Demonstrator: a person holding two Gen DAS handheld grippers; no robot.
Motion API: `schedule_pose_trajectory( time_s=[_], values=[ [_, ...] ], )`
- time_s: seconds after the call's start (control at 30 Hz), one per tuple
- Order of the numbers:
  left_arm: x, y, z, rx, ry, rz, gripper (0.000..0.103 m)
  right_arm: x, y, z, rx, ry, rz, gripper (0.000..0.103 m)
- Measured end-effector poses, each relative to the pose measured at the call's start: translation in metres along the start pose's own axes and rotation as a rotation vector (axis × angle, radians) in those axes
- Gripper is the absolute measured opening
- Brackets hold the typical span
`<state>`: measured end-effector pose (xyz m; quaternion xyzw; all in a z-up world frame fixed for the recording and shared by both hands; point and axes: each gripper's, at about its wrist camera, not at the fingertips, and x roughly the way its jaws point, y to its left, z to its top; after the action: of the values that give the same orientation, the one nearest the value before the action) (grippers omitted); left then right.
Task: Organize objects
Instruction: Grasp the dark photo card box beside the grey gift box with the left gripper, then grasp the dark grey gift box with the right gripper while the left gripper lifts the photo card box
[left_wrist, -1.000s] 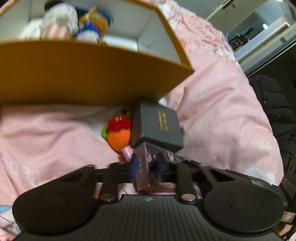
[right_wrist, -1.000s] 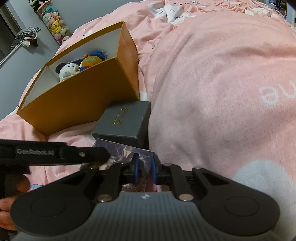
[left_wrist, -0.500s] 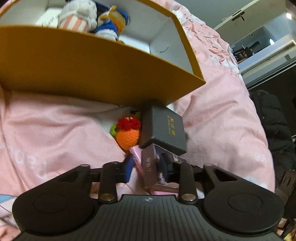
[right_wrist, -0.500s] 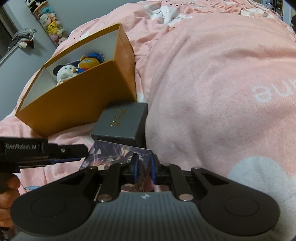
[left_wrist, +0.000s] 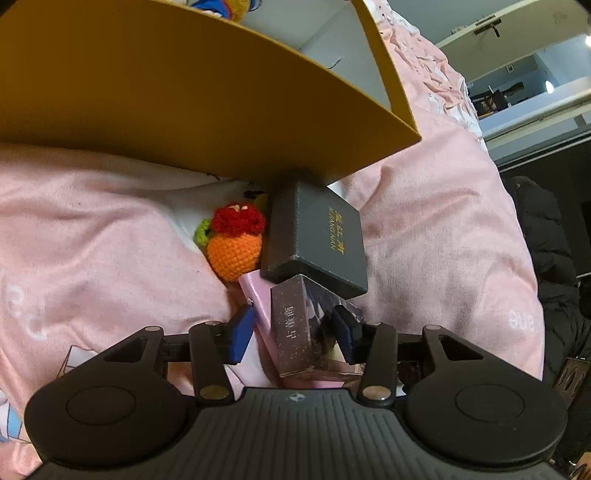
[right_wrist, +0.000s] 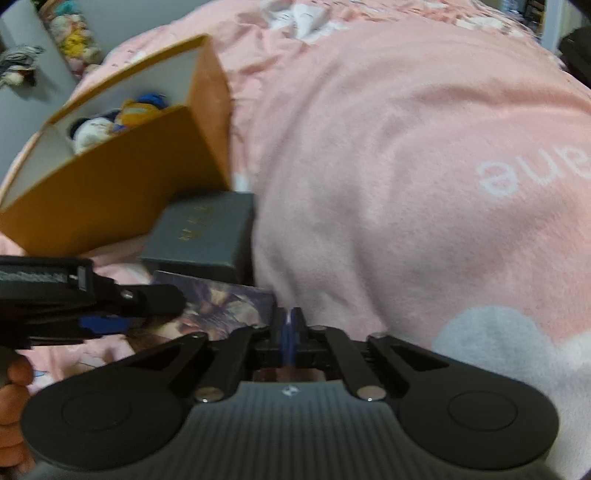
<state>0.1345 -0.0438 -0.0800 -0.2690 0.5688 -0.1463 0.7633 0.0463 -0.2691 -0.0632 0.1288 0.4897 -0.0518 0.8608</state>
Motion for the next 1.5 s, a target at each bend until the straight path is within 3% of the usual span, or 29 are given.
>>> schedule_pose_trajectory(
  time_s=[0.3,0.5,0.67,0.73,0.8,0.87,1.03,1.17,1.33,1.5],
  values=[
    [-0.011,0.005,-0.002,-0.009,-0.036,0.030,0.052,0.000,0.027,-0.005,-0.139,0.013,0.093,0.000],
    [-0.022,0.014,-0.002,-0.040,-0.064,-0.010,0.042,0.001,0.026,-0.003,-0.120,0.018,0.116,0.000],
    [-0.044,0.016,-0.001,-0.052,-0.133,-0.033,0.031,-0.008,0.022,0.004,-0.095,-0.011,0.128,0.006],
    [-0.055,0.020,-0.001,-0.061,-0.164,-0.034,0.028,-0.010,0.025,0.008,-0.098,-0.020,0.143,0.013],
    [-0.067,0.023,0.001,-0.072,-0.193,-0.032,0.025,-0.011,0.029,0.014,-0.094,-0.021,0.159,0.032],
    [-0.077,0.025,0.002,-0.065,-0.221,-0.013,0.025,-0.011,0.032,0.021,-0.086,-0.020,0.187,0.042],
    [-0.094,0.031,0.008,-0.045,-0.305,0.029,0.025,-0.010,0.031,0.045,-0.037,-0.023,0.206,0.046],
    [-0.098,0.033,0.012,-0.016,-0.350,0.106,0.025,0.011,0.025,0.064,0.023,0.031,0.229,0.045],
    [-0.093,0.044,0.016,-0.029,-0.363,0.106,0.025,0.037,0.019,0.074,0.096,0.095,0.262,0.045],
    [-0.085,0.054,0.016,-0.042,-0.350,0.126,0.025,0.055,0.009,0.078,0.170,0.135,0.333,0.058]
  ],
)
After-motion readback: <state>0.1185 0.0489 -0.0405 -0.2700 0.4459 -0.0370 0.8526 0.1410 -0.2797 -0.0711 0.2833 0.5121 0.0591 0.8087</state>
